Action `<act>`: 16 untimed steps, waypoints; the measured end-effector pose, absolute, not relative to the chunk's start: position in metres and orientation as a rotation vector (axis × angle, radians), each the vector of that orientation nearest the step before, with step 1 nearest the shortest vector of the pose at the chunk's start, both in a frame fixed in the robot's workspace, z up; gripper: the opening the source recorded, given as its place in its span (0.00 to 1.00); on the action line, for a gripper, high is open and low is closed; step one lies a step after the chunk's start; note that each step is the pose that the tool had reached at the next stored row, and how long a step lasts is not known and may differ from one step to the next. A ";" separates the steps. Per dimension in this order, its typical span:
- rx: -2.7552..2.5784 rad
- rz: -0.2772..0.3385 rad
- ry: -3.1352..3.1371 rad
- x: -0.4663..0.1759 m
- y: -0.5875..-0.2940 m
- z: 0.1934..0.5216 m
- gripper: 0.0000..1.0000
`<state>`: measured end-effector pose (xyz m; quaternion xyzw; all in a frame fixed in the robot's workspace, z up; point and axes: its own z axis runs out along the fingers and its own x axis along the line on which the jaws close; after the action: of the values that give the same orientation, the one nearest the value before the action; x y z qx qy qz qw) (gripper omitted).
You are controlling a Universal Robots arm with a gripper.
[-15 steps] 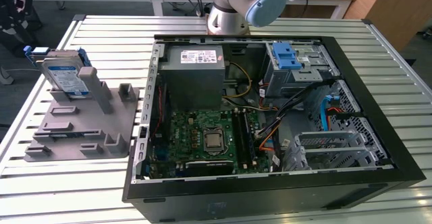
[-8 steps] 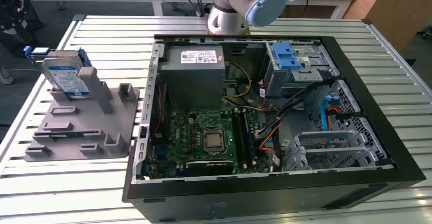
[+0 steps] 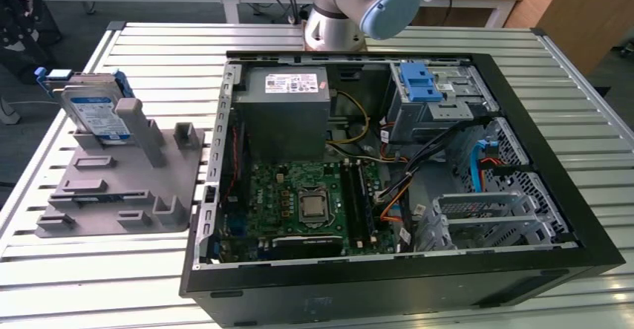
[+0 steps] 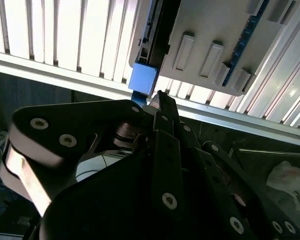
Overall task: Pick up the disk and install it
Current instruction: 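Pick up the disk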
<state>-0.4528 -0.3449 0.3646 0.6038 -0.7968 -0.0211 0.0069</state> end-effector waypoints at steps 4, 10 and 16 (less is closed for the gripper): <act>1.889 -0.066 -2.492 -0.453 -0.345 0.365 0.11; 1.962 -0.065 -2.434 -0.453 -0.345 0.365 0.11; 2.090 -0.064 -2.321 -0.453 -0.345 0.364 0.11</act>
<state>-0.4528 -0.3449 0.3644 0.6690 -0.7429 -0.0205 0.0087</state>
